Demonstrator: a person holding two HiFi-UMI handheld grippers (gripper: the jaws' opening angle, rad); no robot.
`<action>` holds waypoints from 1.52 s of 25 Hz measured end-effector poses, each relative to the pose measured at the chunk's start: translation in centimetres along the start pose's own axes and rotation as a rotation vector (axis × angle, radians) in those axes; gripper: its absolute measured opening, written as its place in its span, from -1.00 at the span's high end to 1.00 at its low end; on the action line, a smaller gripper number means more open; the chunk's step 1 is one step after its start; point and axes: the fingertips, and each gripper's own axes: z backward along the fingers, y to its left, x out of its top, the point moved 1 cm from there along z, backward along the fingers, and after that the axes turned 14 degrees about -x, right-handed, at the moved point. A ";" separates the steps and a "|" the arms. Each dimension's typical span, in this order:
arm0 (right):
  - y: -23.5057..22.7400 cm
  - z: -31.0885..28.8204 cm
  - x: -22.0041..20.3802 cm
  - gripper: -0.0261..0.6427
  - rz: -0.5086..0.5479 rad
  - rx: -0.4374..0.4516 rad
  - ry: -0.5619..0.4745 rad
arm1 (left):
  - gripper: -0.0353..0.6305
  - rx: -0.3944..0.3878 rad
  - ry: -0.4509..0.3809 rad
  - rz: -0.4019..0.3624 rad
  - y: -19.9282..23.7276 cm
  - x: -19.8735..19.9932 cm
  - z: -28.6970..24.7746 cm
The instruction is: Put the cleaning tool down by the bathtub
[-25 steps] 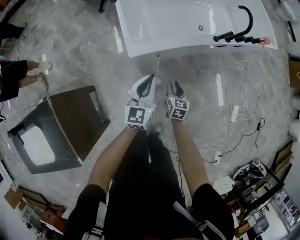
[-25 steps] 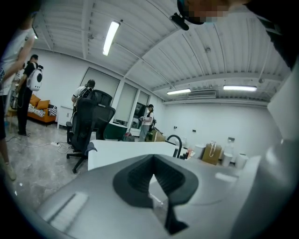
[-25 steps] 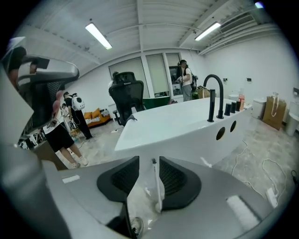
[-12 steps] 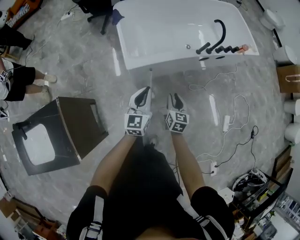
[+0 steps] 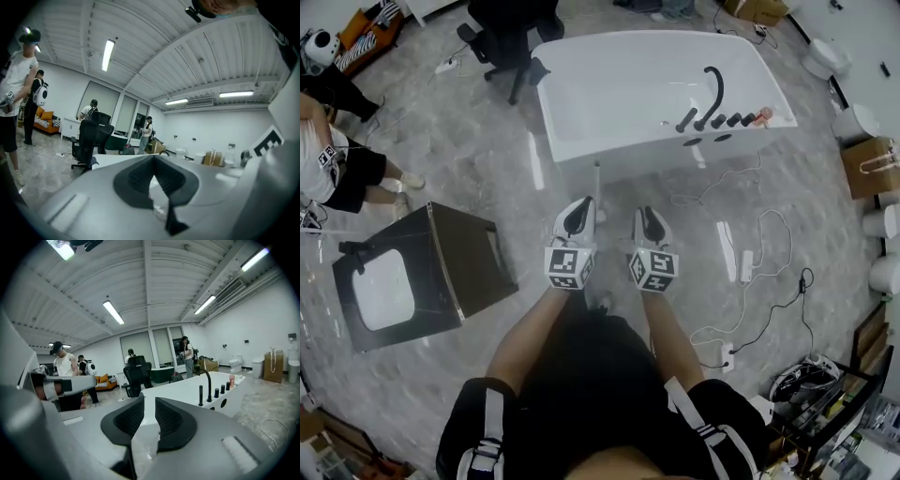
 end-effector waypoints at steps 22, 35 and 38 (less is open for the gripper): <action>-0.3 13.3 7.4 0.93 0.008 0.067 -0.170 | 0.87 0.009 -0.045 -0.060 -7.8 4.7 7.8; -0.1 14.3 7.3 0.93 0.050 0.077 -0.213 | 0.87 -0.018 -0.033 -0.056 -9.5 3.7 8.1; -0.5 14.2 7.3 0.93 0.045 0.076 -0.208 | 0.87 -0.020 -0.031 -0.055 -9.6 3.7 7.8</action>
